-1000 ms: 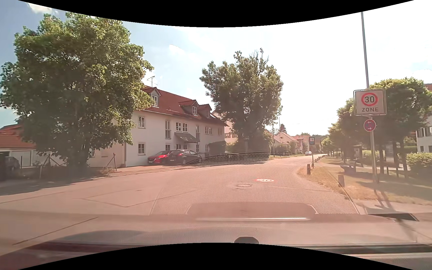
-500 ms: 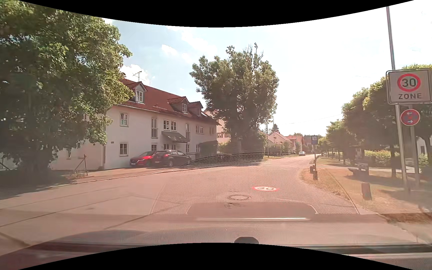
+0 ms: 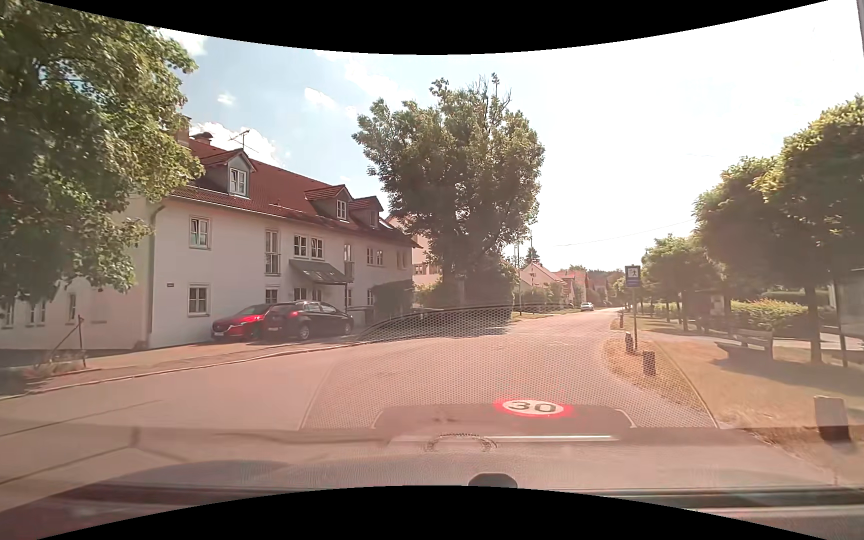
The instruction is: Follow the waypoints while adhering to traffic rules and regulations
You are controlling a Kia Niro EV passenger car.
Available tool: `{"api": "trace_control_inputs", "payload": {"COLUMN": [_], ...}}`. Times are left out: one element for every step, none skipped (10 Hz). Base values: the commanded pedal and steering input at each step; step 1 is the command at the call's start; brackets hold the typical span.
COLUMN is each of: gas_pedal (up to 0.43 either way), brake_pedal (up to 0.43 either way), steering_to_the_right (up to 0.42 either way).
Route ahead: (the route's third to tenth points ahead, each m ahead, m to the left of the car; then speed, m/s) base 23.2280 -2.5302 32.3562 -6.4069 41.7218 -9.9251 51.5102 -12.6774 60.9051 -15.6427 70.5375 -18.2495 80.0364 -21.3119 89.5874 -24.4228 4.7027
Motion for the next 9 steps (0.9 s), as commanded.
{"api": "trace_control_inputs", "payload": {"gas_pedal": [0.118,0.118,0.118,0.118,0.118,0.118,0.118,0.118,0.118], "brake_pedal": [0.0,0.0,0.0,0.0,0.0,0.0,0.0,0.0,0.0], "steering_to_the_right": [0.083,0.083,0.084,0.083,0.083,0.083,0.083,0.083,0.084]}}
